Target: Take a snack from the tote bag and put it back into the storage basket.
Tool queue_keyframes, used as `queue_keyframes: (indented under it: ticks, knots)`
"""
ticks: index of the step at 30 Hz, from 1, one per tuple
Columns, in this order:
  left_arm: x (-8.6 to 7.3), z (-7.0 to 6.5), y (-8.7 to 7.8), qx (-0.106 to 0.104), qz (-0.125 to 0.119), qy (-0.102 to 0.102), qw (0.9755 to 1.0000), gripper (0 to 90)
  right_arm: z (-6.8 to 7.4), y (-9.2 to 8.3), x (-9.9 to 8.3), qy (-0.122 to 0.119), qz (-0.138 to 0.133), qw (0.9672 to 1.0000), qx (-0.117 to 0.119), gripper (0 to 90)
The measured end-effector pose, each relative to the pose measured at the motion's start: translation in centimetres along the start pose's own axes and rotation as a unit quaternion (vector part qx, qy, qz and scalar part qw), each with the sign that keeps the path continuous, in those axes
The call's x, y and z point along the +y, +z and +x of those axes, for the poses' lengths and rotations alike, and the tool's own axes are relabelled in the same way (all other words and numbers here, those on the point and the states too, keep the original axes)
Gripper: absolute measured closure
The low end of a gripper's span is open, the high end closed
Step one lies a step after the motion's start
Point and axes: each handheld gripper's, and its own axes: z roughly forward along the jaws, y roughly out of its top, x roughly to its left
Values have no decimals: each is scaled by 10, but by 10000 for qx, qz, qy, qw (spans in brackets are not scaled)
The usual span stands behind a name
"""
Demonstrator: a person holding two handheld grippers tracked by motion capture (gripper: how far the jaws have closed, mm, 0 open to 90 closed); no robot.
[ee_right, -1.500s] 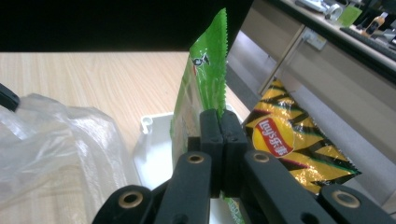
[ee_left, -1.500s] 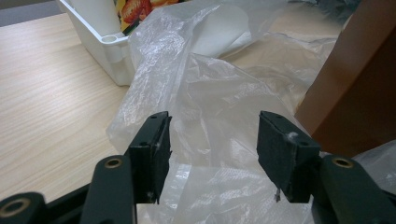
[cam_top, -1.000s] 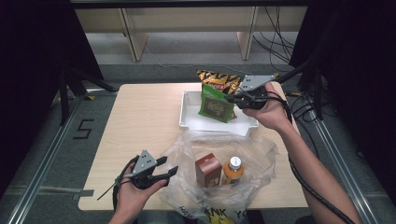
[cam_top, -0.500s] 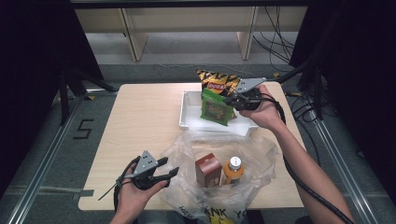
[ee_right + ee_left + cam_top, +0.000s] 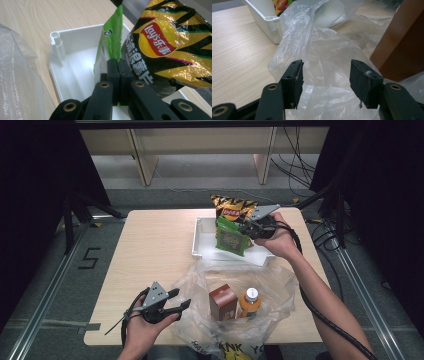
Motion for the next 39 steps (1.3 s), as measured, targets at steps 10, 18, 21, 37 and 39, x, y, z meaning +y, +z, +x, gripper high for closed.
queue_keyframes:
  ticks: [10, 18, 21, 37, 39]
  knots:
    - [-1, 0, 0, -4, 18, 12, 10000, 440, -1, 8, -2, -14, 138, 9999, 8, 900]
    - [-1, 0, 0, -7, 17, 8, 10000, 439, -4, 12, -2, -62, 184, 9998, 0, 900]
    - [-1, 0, 0, -12, 17, 15, 10000, 439, -4, 14, -2, -37, 198, 9998, -25, 900]
    - [-1, 0, 0, -8, 21, 17, 10000, 439, -3, 23, -4, -33, 331, 9994, -4, 900]
    - [-1, 0, 0, -6, 21, 17, 10000, 439, -3, 24, -4, -18, 347, 9994, 19, 900]
